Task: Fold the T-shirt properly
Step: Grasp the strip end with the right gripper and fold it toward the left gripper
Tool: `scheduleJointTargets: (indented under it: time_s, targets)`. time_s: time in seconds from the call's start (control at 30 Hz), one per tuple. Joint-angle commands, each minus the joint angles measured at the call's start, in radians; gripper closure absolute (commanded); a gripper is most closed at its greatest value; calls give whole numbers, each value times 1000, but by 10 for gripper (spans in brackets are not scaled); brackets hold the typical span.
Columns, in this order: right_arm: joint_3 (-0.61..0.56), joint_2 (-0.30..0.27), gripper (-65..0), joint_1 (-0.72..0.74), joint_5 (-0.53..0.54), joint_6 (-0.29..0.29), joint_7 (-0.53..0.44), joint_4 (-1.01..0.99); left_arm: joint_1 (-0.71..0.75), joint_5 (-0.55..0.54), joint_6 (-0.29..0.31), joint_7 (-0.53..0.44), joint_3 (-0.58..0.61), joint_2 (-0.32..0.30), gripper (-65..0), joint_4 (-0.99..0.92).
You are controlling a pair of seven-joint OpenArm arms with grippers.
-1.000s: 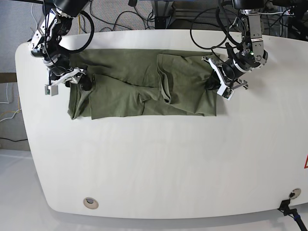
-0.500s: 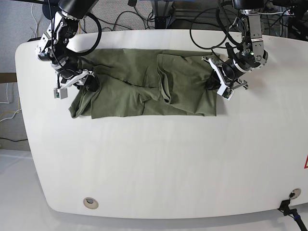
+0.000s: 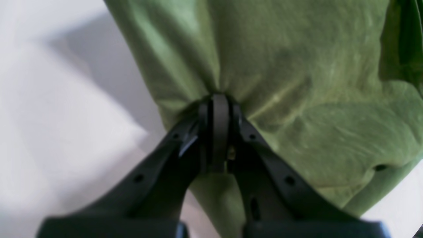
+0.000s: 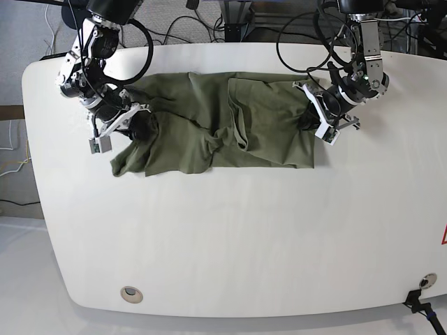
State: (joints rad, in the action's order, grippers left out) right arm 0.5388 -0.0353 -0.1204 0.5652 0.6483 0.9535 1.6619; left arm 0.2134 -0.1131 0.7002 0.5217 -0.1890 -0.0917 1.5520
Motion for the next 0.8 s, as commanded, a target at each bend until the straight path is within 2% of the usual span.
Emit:
scheduleJointTargets:
  time_s: [0.0, 0.07, 0.2, 0.37, 0.53, 0.63, 0.77]
  targets:
    - [-30, 13, 0, -2, 17, -40, 20, 119, 4, 40, -2, 51, 0, -6, 0, -2]
    - [-59, 36, 0, -20, 17, -61, 55, 206, 4, 40, -2, 51, 0, -6, 0, -2]
    - [-124, 82, 0, -31, 19, -63, 101, 317, 4, 42, -2, 51, 0, -6, 0, -2]
    - [-240, 136, 0, -43, 98, -64, 111, 327, 4, 43, -2, 51, 0, -6, 0, -3]
    - [-348, 192, 0, -43, 160, -121, 111, 323, 2, 43, -2, 54, 0, -6, 0, -3]
    - [-415, 192, 0, -43, 157, -124, 104, 320, 2, 43, -2, 54, 0, -6, 0, -3]
    - [-514, 192, 0, -43, 157, -124, 48, 283, 4, 43, -2, 54, 0, -6, 0, -3]
